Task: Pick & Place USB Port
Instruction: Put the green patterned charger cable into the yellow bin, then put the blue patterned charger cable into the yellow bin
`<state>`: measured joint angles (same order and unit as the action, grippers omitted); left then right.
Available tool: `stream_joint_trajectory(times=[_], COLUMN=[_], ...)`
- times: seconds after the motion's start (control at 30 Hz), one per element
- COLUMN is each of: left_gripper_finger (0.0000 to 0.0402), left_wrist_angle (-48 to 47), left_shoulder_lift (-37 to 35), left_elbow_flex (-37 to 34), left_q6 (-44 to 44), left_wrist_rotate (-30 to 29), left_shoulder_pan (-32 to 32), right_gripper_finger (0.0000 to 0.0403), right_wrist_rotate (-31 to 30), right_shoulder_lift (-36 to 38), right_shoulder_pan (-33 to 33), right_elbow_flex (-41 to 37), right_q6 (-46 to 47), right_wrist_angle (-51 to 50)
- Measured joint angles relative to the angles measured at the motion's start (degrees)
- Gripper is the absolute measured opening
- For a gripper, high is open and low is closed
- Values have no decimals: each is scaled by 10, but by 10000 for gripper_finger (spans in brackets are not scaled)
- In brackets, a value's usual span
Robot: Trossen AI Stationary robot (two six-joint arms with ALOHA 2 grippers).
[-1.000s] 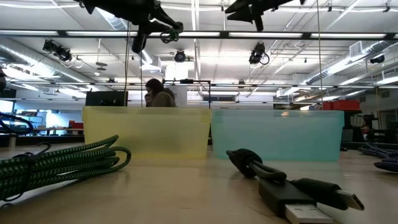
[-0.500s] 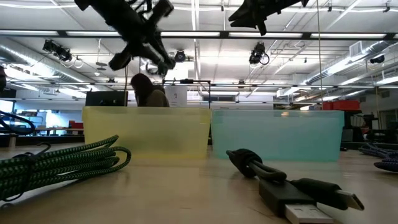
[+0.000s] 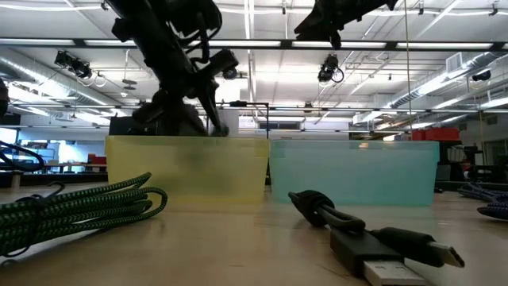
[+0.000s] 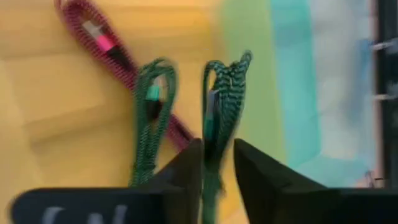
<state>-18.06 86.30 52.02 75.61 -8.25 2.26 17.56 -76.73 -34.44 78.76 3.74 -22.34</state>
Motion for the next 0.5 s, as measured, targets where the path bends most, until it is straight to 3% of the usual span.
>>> stream_joint_trajectory(times=[0.23,0.5], left_gripper_finger=[189,223], left_wrist_angle=[9,27], left_shoulder_lift=[4,-46], left_elbow_flex=[0,0], left_q6=[-46,-185], left_wrist_rotate=[33,53], left_shoulder_pan=[38,104], right_gripper_finger=[110,110], right_wrist_rotate=[1,21], right_shoulder_lift=[0,18], right_shoulder_pan=[0,8], right_elbow_flex=[0,0], right_q6=[6,40], right_wrist_angle=[-40,-271])
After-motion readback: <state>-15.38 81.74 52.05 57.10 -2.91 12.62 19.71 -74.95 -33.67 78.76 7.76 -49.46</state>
